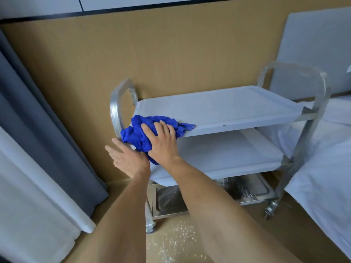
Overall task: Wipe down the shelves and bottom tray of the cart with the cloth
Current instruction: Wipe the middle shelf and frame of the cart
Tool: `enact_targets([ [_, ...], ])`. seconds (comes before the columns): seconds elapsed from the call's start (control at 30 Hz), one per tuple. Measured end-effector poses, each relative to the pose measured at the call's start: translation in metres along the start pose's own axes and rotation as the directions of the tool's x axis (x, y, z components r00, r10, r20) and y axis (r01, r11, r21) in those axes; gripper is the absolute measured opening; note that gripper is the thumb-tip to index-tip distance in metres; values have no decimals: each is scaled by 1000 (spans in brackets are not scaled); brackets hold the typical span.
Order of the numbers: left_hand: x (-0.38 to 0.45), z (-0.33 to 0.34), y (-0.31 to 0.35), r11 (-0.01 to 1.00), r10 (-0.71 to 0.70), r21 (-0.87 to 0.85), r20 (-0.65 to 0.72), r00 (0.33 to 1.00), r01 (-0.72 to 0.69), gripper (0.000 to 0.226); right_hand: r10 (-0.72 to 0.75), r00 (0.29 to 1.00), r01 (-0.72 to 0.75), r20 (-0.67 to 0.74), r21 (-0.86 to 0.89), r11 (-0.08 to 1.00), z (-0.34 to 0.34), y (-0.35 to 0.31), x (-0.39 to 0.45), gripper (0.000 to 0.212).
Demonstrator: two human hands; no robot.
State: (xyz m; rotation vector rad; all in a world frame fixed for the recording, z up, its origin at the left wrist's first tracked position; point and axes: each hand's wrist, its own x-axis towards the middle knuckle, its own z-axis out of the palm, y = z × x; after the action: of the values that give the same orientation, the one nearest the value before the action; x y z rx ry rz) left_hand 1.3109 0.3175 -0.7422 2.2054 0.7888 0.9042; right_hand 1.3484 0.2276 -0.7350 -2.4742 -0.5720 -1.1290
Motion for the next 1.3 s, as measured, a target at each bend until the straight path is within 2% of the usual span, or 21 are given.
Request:
enact_targets([
  [0.13, -20, 3, 6, 998, 20, 62, 26, 999, -22, 83, 119, 993, -117, -10, 88, 989, -12, 3, -10, 83],
  [0.23, -50, 11, 14, 988, 83, 127, 73, 994, -92, 80, 175, 982, -174, -68, 18, 985, -24, 41, -25, 75],
  [0.33, -73, 25, 22, 975, 134, 164, 122, 983, -153, 75, 355, 924, -360, -143, -16, 933, -41, 107, -46, 72],
  [0.43, -89, 44, 40, 976, 131, 157, 148, 980, -154, 76, 616, 750, -607, -241, 119, 786, -73, 184, -58, 76],
  [0.5, -98, 59, 57, 975, 128, 161, 165, 978, -155, 78, 735, 621, -687, -272, 263, 678, -98, 241, -61, 77],
  [0.63, -113, 77, 94, 993, 10, 111, 157, 988, -28, 81, 853, 446, -721, -270, 456, 522, -132, 323, -54, 75],
  [0.77, -121, 91, 113, 995, -68, 77, 137, 988, 57, 85, 951, 196, -758, -240, 578, 302, -166, 378, -28, 70],
  [0.83, -120, 96, 109, 994, -61, 94, 111, 992, 50, 85, 954, 154, -750, -255, 599, 282, -171, 388, -23, 69],
  [0.9, -118, 97, 98, 991, -14, 134, 82, 997, 3, 86, 930, 196, -722, -312, 595, 352, -160, 381, -26, 67],
  [1.03, -115, 94, 77, 971, 80, 220, 53, 995, -89, 92, 847, 354, -692, -396, 499, 522, -120, 338, -32, 61],
  [1.2, -115, 82, 60, 958, 111, 256, 75, 991, -126, 98, 629, 637, -589, -446, 245, 770, -77, 251, -54, 47],
  [1.3, -111, 65, 39, 962, 61, 260, 82, 995, -80, 97, 478, 804, -461, -354, 137, 877, -56, 189, -65, 46],
])
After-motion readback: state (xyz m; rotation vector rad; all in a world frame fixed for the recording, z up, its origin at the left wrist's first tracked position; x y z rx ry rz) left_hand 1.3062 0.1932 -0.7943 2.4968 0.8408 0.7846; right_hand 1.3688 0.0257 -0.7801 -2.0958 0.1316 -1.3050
